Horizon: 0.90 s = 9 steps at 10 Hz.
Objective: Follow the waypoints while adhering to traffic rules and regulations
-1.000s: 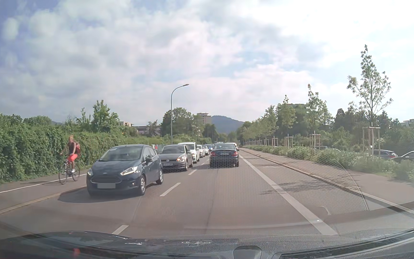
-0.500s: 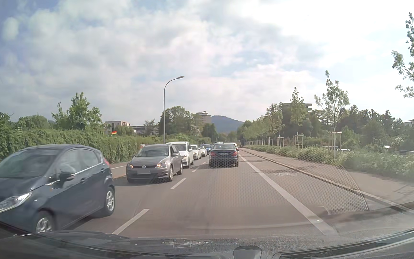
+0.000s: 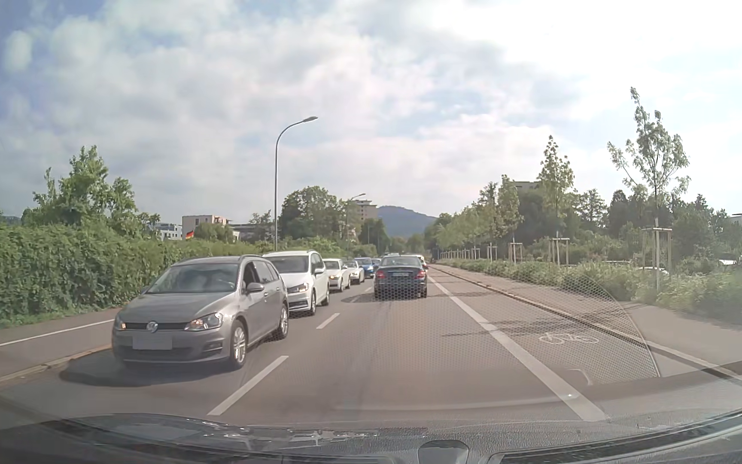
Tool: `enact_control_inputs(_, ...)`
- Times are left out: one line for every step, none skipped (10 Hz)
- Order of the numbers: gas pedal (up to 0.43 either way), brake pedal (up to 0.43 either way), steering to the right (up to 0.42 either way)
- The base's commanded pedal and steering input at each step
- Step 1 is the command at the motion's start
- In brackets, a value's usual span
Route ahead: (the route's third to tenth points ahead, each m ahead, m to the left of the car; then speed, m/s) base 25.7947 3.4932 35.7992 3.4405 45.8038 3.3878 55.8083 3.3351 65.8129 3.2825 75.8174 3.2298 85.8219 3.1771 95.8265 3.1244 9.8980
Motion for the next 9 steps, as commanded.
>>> enact_control_inputs(0.138,0.0,0.0)
enact_control_inputs(0.13,0.0,0.0)
enact_control_inputs(0.118,0.0,0.001)
enact_control_inputs(0.11,0.0,0.0)
enact_control_inputs(0.098,0.0,0.001)
enact_control_inputs(0.098,0.0,0.001)
enact_control_inputs(0.098,0.0,0.0)
enact_control_inputs(0.087,0.0,0.0)
enact_control_inputs(0.087,0.0,0.0)
